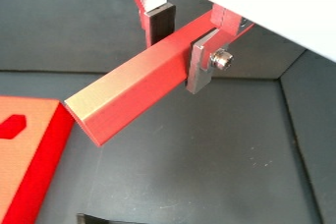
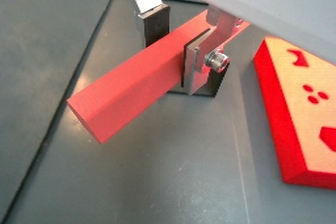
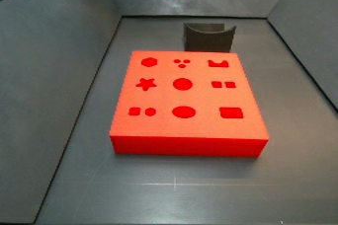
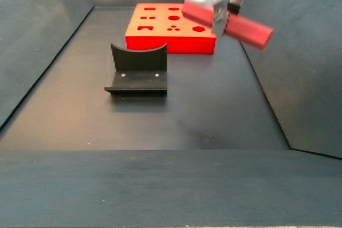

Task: Pick up the hexagon object. Move up. Place the hexagon object on the fixture. Regrasp the hexagon object. Move to above the board. Insert the hexagon object.
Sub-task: Place the hexagon object on the fixture.

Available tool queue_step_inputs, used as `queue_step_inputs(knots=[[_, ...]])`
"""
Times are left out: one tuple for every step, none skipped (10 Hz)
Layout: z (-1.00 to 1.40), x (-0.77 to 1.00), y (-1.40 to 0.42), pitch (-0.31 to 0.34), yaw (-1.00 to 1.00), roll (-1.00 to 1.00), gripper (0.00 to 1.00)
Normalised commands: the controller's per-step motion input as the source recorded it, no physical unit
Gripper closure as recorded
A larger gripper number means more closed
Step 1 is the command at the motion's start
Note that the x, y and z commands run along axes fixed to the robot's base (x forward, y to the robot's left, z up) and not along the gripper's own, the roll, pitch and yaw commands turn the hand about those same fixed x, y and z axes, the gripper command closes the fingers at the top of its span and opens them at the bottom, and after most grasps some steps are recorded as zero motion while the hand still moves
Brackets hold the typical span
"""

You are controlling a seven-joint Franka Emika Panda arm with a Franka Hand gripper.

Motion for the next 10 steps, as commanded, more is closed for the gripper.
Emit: queue_step_inputs(knots=[[0.43,-0.01,0.01,0.110,0.03,0.11,1.00],[0.29,0.00,0.01,0.113,0.03,0.10,1.00],[0.03,1.00,-0.51,0.062,-1.00,0.02,1.00],[0.00,1.00,-0.51,0.066,-1.00,0.02,1.00],[0.00,1.00,-0.45,0.069,-1.00,0.02,1.00],[0.00,1.00,-0.41,0.076,-1.00,0.02,1.00],[0.00,1.00,-0.39,0.086,-1.00,0.02,1.00],[0.00,1.00,-0.36,0.097,-1.00,0.02,1.00],[0.00,1.00,-0.32,0.116,-1.00,0.02,1.00],[0.00,1.00,-0.29,0.135,-1.00,0.02,1.00]])
